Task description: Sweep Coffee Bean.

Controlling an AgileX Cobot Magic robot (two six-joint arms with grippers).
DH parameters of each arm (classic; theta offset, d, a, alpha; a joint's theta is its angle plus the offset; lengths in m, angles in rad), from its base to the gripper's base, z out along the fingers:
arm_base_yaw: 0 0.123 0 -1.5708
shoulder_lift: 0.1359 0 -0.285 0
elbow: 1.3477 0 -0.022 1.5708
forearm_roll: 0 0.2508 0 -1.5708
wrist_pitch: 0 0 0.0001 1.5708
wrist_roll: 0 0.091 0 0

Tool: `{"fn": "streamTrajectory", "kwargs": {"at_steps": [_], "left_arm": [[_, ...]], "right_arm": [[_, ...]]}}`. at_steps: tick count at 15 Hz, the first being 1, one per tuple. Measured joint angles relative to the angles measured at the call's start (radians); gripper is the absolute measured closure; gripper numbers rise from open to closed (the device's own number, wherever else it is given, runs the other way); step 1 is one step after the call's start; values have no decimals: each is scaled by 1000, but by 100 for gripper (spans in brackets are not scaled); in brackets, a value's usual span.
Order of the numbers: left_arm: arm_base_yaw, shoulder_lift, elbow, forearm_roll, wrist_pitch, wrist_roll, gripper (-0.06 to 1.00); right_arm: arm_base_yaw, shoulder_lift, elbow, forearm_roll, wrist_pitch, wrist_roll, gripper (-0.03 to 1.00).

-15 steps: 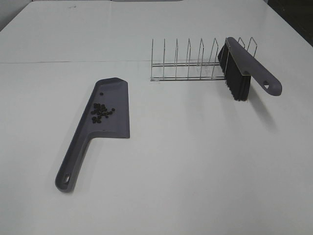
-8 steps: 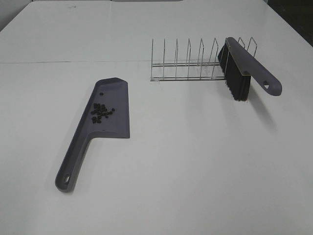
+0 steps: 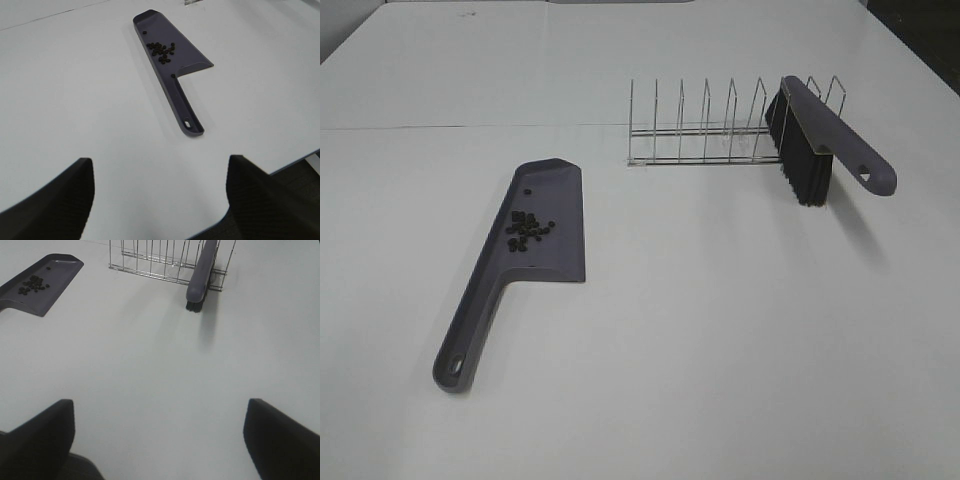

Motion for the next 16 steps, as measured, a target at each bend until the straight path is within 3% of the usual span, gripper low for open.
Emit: {"fn": "streamTrajectory", "kwargs": {"at_steps": [4, 16], "left_arm": [[0, 0, 0, -64, 0, 18, 26], [0, 0, 0, -20, 0, 27, 26]], "right_arm": [[0, 0, 0, 0, 0, 0, 12], [0, 0, 0, 0, 0, 0, 12]]}}
